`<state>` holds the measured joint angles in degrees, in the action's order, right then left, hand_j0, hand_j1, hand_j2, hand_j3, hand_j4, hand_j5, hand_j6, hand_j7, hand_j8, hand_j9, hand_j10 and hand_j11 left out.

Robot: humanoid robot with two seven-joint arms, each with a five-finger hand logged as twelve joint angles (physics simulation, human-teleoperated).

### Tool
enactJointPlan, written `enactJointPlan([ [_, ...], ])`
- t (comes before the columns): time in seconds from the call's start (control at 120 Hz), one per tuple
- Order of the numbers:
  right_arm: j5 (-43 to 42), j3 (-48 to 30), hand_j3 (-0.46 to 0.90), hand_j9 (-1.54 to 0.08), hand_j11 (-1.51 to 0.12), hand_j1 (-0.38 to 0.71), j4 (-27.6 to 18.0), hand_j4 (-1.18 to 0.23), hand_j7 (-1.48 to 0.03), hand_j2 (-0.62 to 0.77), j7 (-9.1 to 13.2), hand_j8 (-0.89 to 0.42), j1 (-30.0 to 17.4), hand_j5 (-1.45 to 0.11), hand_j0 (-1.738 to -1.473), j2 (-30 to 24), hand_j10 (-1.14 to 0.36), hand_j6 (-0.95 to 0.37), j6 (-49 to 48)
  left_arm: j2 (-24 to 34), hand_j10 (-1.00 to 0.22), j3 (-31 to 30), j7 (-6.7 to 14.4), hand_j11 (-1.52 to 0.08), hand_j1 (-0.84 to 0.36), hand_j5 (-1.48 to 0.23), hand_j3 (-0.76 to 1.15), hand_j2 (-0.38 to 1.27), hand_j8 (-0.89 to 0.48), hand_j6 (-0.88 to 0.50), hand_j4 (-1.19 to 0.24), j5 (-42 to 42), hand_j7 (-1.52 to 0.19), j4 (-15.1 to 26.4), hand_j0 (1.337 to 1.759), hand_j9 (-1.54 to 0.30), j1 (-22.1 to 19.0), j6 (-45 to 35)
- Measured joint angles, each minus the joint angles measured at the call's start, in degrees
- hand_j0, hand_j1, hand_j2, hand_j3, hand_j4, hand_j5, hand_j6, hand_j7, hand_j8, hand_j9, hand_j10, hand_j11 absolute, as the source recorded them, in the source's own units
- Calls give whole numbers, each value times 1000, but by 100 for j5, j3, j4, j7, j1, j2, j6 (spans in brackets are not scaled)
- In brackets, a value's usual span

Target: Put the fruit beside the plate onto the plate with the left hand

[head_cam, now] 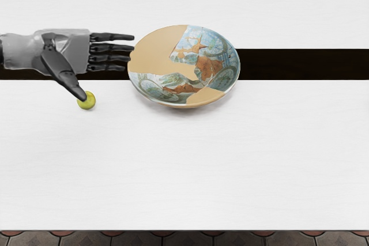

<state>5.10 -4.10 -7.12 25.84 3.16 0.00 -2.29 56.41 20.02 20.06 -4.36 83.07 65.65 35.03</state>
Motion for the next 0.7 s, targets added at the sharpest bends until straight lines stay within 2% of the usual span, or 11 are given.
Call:
enactJointPlan([
  [0.05,0,2,0,0,0,-349,0,0,0,0,0,0,7,0,-1658,0,0,0,0,-143,-6,-3,113,-9,341,-9,0,1,-6,-5,-6,267,-9,80,1658,-9,42,-47],
  [0.183,-6,6,0,0,0,-349,0,0,0,0,0,0,28,0,-1658,0,0,0,0,-237,-7,-12,660,-9,341,-9,0,1,-7,-7,-7,1183,-9,236,1658,-9,314,-733],
  [0.3,-7,6,0,0,0,-349,0,0,0,0,0,0,48,0,-1658,0,0,0,0,-454,-8,-30,1120,-9,341,-9,0,1,-8,-8,-8,2207,-9,331,1658,-9,273,-1549],
  [0.358,-7,6,0,0,0,-349,0,0,0,0,0,0,60,0,-1658,0,0,0,0,-468,-8,-76,1281,-9,341,-9,0,1,-9,-9,-8,2639,-9,351,1658,-9,264,-1946],
  [0.483,-8,5,0,0,0,-349,0,0,0,0,0,0,73,0,-1658,0,0,0,0,-534,-10,-281,1430,-10,340,-11,0,2,-11,-11,-10,3324,-10,445,1658,-10,241,-2686],
  [0.7,-9,5,0,0,0,-349,0,0,0,0,-1,0,79,0,-1658,0,0,0,1,-955,-12,-912,1486,-12,339,-12,0,3,-13,-13,-12,4118,-12,848,1658,-12,250,-4052],
])
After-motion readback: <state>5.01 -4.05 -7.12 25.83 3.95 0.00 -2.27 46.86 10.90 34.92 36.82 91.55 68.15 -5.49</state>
